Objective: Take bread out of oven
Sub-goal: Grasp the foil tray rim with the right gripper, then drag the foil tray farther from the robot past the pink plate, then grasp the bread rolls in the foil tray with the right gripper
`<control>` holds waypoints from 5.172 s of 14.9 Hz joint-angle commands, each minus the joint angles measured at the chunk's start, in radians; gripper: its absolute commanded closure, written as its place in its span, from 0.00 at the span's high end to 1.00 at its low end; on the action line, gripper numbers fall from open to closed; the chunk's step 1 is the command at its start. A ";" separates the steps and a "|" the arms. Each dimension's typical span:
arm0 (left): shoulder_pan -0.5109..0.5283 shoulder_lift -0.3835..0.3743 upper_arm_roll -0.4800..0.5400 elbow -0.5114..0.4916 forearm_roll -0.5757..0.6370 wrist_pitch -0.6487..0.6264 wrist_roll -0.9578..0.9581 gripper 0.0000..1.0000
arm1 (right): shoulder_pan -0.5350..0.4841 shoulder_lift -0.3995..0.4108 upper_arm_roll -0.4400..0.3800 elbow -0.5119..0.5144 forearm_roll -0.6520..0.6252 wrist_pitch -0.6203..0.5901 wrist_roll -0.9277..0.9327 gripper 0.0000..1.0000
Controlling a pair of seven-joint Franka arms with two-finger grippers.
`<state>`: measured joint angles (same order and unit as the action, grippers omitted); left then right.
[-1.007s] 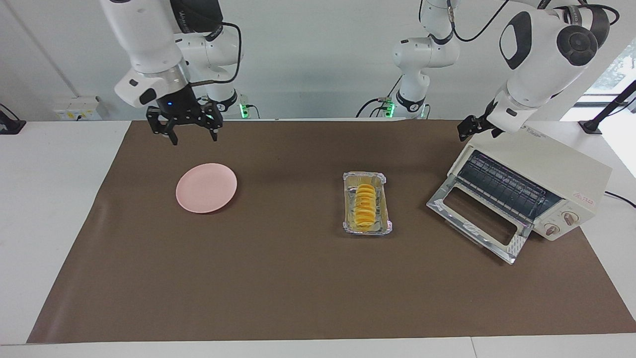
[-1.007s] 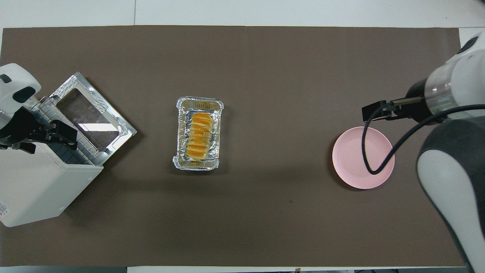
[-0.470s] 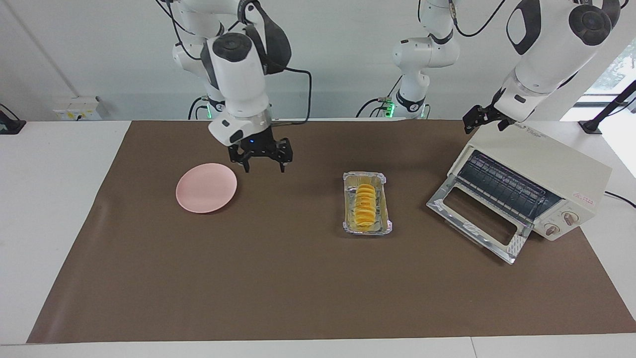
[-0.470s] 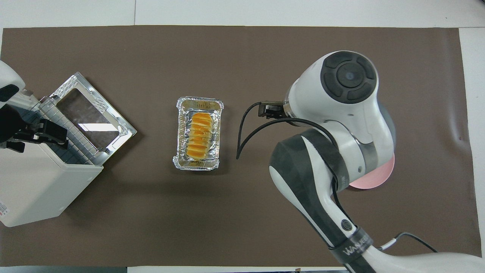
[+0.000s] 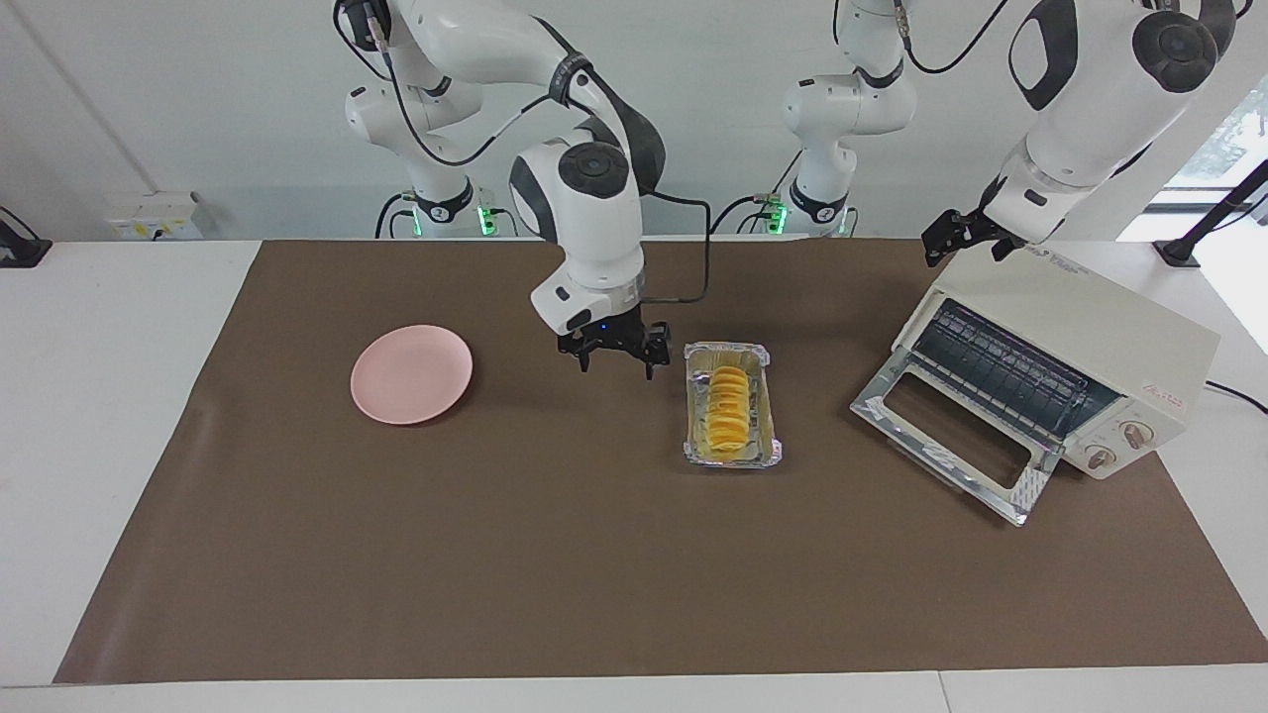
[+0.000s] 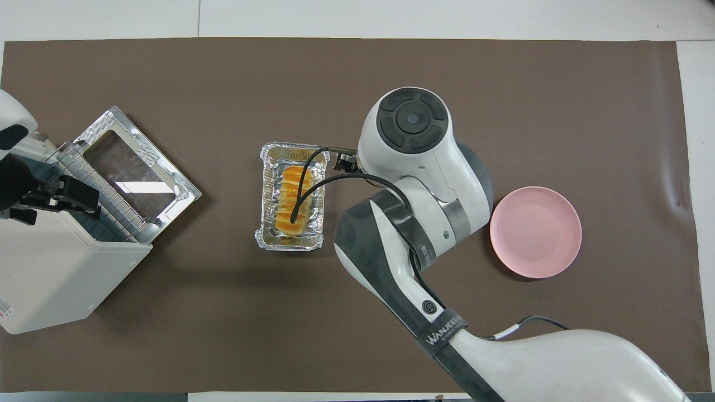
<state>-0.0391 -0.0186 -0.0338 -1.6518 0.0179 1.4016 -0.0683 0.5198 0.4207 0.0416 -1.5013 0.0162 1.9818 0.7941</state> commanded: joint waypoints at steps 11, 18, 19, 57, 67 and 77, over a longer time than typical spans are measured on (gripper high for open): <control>0.005 -0.017 0.000 -0.008 -0.003 -0.007 0.004 1.00 | 0.058 0.276 -0.003 0.270 -0.015 0.012 -0.058 1.00; 0.005 -0.017 0.000 -0.008 -0.003 -0.007 0.004 1.00 | 0.098 0.285 -0.003 0.193 -0.032 0.048 -0.157 1.00; 0.005 -0.017 0.000 -0.008 -0.003 -0.007 0.004 1.00 | 0.101 0.282 -0.003 0.179 -0.033 0.043 -0.176 1.00; 0.005 -0.017 0.000 -0.008 -0.003 -0.007 0.004 1.00 | -0.514 0.351 -0.020 0.380 0.054 -0.077 -0.884 0.00; 0.005 -0.017 0.000 -0.008 -0.003 -0.007 0.004 1.00 | -0.547 0.334 -0.022 0.305 0.002 0.066 -0.997 0.00; 0.005 -0.017 0.000 -0.008 -0.003 -0.007 0.004 1.00 | -0.517 0.280 -0.022 0.313 -0.007 -0.038 -0.951 1.00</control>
<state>-0.0391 -0.0186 -0.0336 -1.6518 0.0179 1.4016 -0.0683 -0.0093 0.7168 0.0156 -1.1750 0.0255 1.9457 -0.1773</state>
